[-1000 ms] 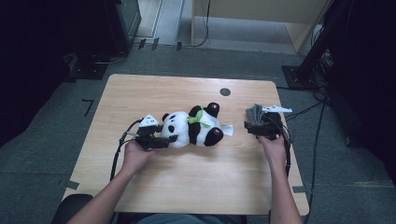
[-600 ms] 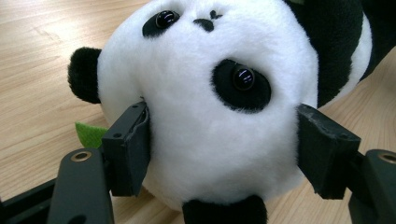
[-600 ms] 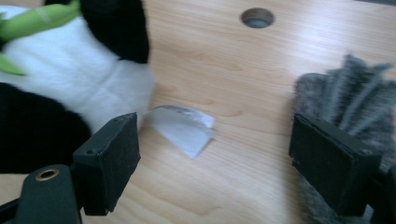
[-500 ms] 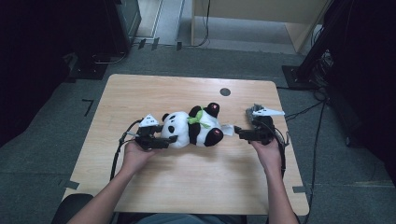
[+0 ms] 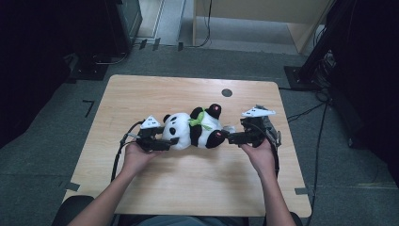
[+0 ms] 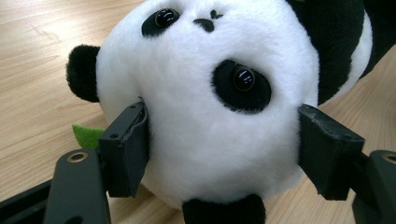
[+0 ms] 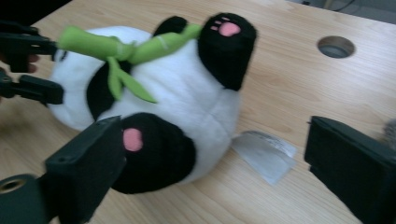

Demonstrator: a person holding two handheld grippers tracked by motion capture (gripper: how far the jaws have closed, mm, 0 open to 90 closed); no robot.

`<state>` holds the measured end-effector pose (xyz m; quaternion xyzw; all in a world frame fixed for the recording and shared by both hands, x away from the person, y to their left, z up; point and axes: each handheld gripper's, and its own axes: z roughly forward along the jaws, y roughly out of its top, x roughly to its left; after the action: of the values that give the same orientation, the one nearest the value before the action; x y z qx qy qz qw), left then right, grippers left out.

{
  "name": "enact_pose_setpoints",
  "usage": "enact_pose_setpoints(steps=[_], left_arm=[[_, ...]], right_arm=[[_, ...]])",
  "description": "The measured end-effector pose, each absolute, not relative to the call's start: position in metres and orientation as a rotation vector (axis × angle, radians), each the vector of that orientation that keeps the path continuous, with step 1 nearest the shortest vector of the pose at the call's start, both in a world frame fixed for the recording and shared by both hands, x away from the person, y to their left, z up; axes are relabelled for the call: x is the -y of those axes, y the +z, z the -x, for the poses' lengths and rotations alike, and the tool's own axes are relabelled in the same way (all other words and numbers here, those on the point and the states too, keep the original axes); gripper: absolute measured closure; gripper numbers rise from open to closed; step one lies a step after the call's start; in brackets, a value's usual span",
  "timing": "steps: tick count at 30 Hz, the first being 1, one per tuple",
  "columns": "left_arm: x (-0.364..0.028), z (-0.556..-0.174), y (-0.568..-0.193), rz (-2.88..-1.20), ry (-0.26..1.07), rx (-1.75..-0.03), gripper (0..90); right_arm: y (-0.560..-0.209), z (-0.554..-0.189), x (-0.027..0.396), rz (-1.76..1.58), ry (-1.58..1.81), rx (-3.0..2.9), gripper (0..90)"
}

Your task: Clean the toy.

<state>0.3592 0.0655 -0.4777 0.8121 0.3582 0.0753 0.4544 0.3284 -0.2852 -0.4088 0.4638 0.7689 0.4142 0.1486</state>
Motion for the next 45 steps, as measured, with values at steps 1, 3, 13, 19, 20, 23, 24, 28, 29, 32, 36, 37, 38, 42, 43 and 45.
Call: enact_pose_setpoints(steps=[1, 3, 13, 19, 20, 23, 24, 28, 29, 32, 36, 37, 38, 42, 43, 45], left_arm=[[-0.065, -0.359, -0.478, -2.004, 0.186, -0.884, 25.9], [-0.065, -0.359, -0.478, -2.004, 0.185, -0.884, 25.9], [-0.067, -0.36, -0.479, -1.992, 0.181, -0.88, 25.7], [-0.067, -0.361, -0.48, -1.983, 0.181, -0.882, 25.5], [-0.067, -0.361, -0.48, -1.982, 0.182, -0.883, 25.4], [-0.067, -0.361, -0.48, -1.98, 0.183, -0.883, 25.5], [-0.067, -0.361, -0.48, -1.982, 0.188, -0.878, 25.5], [-0.067, -0.361, -0.481, -1.983, 0.195, -0.874, 25.9], [-0.066, -0.362, -0.481, -1.982, 0.195, -0.874, 25.9], [-0.066, -0.362, -0.481, -1.978, 0.193, -0.877, 25.9], [-0.066, -0.362, -0.481, -1.974, 0.188, -0.886, 25.9], [-0.066, -0.362, -0.481, -1.966, 0.184, -0.894, 25.9], [-0.066, -0.362, -0.481, -1.966, 0.184, -0.894, 25.7], [-0.069, -0.367, -0.481, -1.946, 0.17, -0.888, 24.3], [-0.069, -0.367, -0.481, -1.946, 0.17, -0.888, 23.6], [-0.069, -0.367, -0.481, -1.939, 0.161, -0.896, 21.9]], right_arm=[[-0.409, -0.328, 0.285, -1.333, 1.191, -2.211, 2.0], [-0.409, -0.328, 0.277, -1.323, 1.199, -2.233, 0.0], [-0.434, -0.33, 0.248, -1.235, 1.248, -2.318, 0.0], [-0.453, -0.332, 0.24, -1.226, 1.283, -2.313, 0.0], [-0.455, -0.333, 0.239, -1.217, 1.29, -2.309, 0.0], [-0.459, -0.334, 0.237, -1.204, 1.293, -2.308, 0.0], [-0.461, -0.336, 0.237, -1.194, 1.299, -2.308, 0.0], [-0.472, -0.34, 0.237, -1.149, 1.351, -2.295, 0.0], [-0.472, -0.34, 0.237, -1.149, 1.351, -2.295, 0.0], [-0.475, -0.34, 0.232, -1.157, 1.287, -2.295, 0.0], [-0.477, -0.339, 0.226, -1.126, 1.215, -2.285, 0.0], [-0.479, -0.338, 0.223, -1.104, 1.185, -2.277, 0.0], [-0.479, -0.338, 0.223, -1.104, 1.185, -2.277, 0.0], [-0.48, -0.34, 0.227, -1.109, 1.204, -2.233, 13.8], [-0.48, -0.34, 0.227, -1.109, 1.204, -2.233, 13.8], [-0.477, -0.341, 0.228, -1.107, 1.197, -2.24, 25.8]])
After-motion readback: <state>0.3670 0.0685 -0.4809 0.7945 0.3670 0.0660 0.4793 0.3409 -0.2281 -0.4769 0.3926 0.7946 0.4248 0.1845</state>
